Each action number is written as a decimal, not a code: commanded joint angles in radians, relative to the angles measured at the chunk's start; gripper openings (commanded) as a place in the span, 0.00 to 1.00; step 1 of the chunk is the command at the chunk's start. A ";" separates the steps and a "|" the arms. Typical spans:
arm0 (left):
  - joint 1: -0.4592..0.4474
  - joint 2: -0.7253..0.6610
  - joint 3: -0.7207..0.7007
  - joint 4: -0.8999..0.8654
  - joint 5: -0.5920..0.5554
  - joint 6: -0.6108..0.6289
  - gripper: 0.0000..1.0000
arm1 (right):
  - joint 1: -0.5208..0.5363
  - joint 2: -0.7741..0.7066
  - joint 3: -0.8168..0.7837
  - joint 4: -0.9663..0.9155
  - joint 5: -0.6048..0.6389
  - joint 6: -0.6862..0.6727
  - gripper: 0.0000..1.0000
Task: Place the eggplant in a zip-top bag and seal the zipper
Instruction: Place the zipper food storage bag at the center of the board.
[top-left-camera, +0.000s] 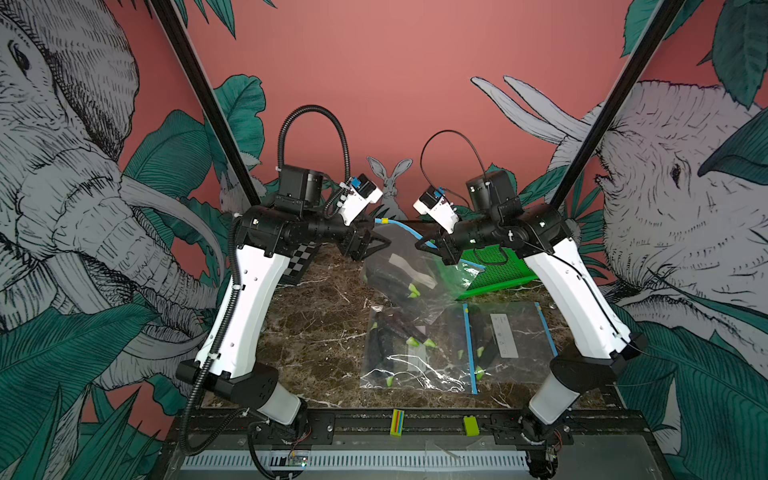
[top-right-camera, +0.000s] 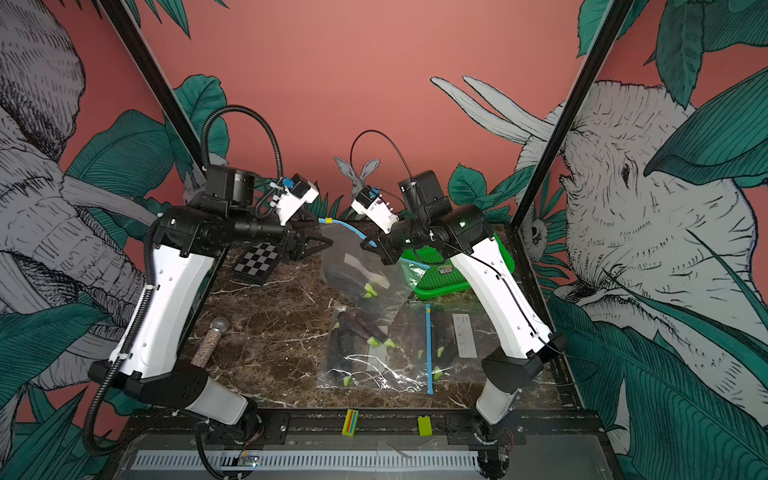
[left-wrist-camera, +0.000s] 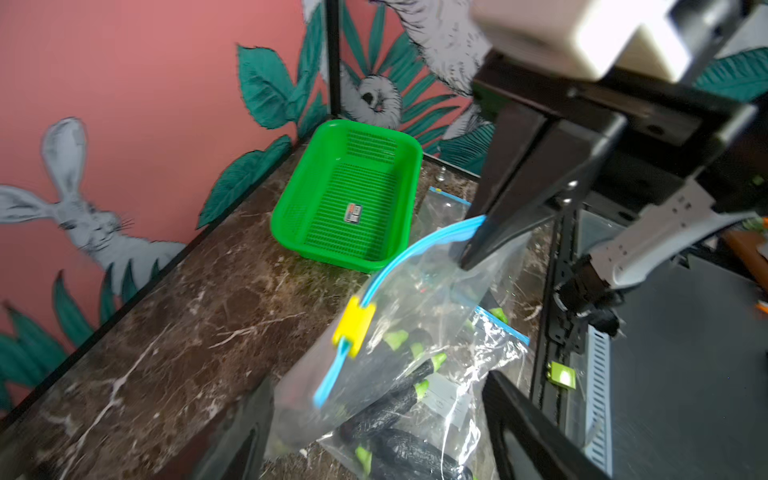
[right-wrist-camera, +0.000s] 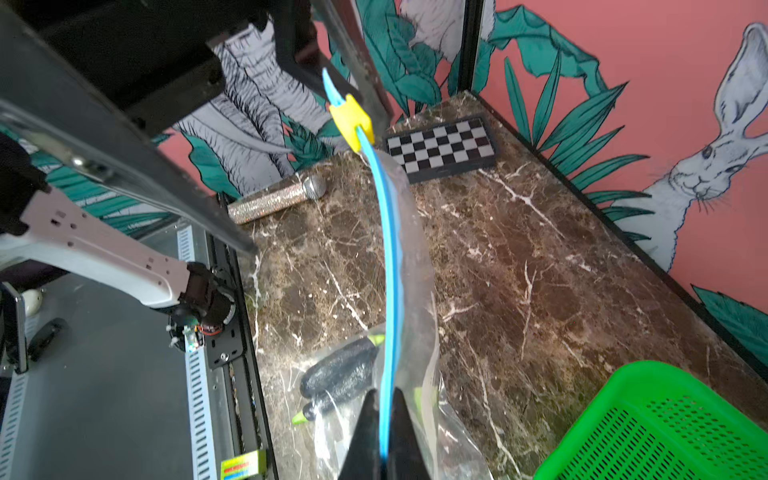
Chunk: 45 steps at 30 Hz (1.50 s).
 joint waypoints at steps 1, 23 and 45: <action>0.082 -0.145 -0.076 0.160 -0.103 -0.148 0.94 | 0.005 0.080 0.138 -0.012 0.010 0.067 0.00; 0.248 -0.593 -0.533 0.335 -0.502 -0.364 0.99 | 0.146 0.493 0.275 0.674 0.162 0.755 0.00; 0.248 -0.552 -0.670 0.444 -0.311 -0.432 0.99 | -0.023 0.302 -0.440 0.788 0.304 0.723 0.03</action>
